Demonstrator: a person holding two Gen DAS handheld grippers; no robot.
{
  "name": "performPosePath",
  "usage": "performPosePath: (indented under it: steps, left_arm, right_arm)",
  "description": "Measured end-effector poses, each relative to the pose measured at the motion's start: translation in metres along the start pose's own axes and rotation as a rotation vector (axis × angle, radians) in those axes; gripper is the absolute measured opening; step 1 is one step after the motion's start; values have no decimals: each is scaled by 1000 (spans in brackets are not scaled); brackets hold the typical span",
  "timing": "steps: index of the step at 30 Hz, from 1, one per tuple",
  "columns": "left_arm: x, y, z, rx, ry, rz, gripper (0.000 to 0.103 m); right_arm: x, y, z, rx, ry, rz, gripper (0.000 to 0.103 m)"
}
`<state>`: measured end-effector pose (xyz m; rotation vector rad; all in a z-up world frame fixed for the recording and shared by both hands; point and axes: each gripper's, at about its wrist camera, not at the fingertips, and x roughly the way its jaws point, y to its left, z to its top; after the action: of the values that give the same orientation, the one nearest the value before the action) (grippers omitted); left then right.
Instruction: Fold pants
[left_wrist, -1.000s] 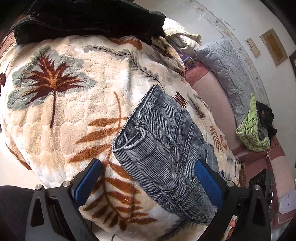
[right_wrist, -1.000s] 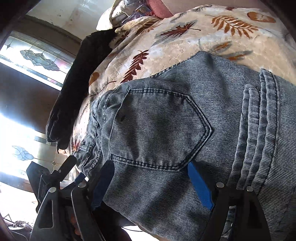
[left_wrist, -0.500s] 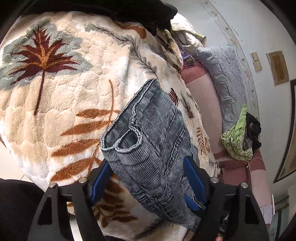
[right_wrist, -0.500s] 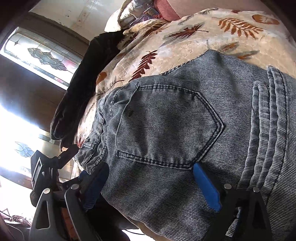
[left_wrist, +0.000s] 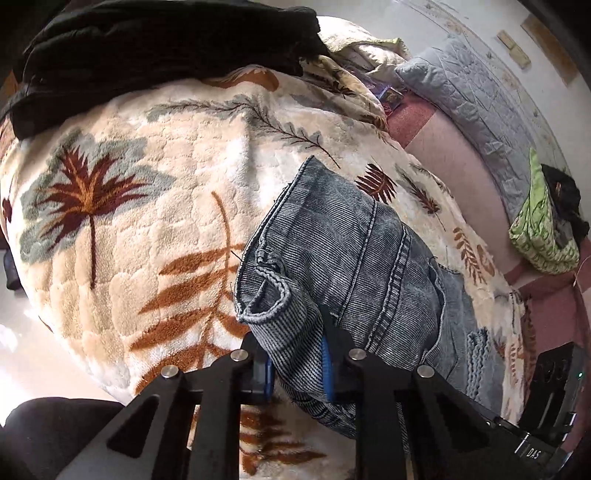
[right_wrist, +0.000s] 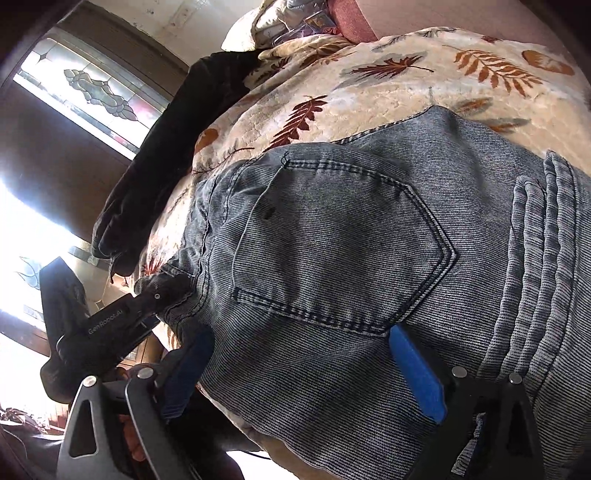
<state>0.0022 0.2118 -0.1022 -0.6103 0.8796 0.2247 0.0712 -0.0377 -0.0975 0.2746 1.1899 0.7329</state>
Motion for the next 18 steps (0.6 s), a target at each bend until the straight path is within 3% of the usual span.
performPosePath:
  steps: [3, 9, 12, 15, 18]
  left_arm:
    - [-3, -11, -1, 85, -23, 52, 17]
    - [1, -11, 2, 123, -1, 52, 17]
    - [2, -11, 3, 140, 11, 46, 17]
    - [2, -16, 1, 167, 7, 70, 17]
    - [4, -19, 3, 177, 13, 86, 17]
  right_arm:
    - [2, 1, 0, -3, 3, -11, 97]
    - [3, 7, 6, 7, 47, -53, 97]
    - [-20, 21, 28, 21, 16, 10, 97]
    - [-57, 66, 47, -116, -97, -72, 97]
    - [-82, 129, 38, -346, -158, -130, 97]
